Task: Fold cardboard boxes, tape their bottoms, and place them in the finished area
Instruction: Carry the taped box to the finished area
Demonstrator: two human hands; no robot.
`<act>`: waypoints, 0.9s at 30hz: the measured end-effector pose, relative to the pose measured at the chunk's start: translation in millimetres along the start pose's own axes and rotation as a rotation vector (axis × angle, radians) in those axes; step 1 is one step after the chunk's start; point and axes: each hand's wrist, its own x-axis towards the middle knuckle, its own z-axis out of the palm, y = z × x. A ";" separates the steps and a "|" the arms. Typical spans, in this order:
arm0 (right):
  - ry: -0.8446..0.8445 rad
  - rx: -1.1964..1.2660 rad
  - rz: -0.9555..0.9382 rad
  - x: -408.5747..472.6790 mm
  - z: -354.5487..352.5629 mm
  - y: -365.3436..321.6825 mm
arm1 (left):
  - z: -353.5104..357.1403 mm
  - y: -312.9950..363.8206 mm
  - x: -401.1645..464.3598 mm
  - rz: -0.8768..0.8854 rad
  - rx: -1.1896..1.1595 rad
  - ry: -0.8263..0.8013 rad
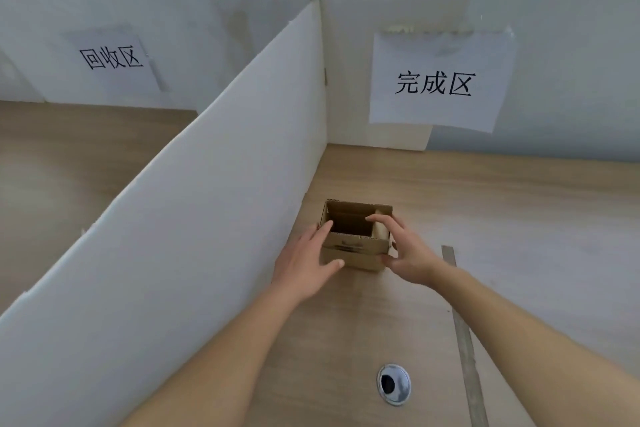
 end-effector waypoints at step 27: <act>0.449 -0.714 0.120 -358.7 -241.6 -268.9 | -242.2 263.5 -247.2 0.427 0.192 0.345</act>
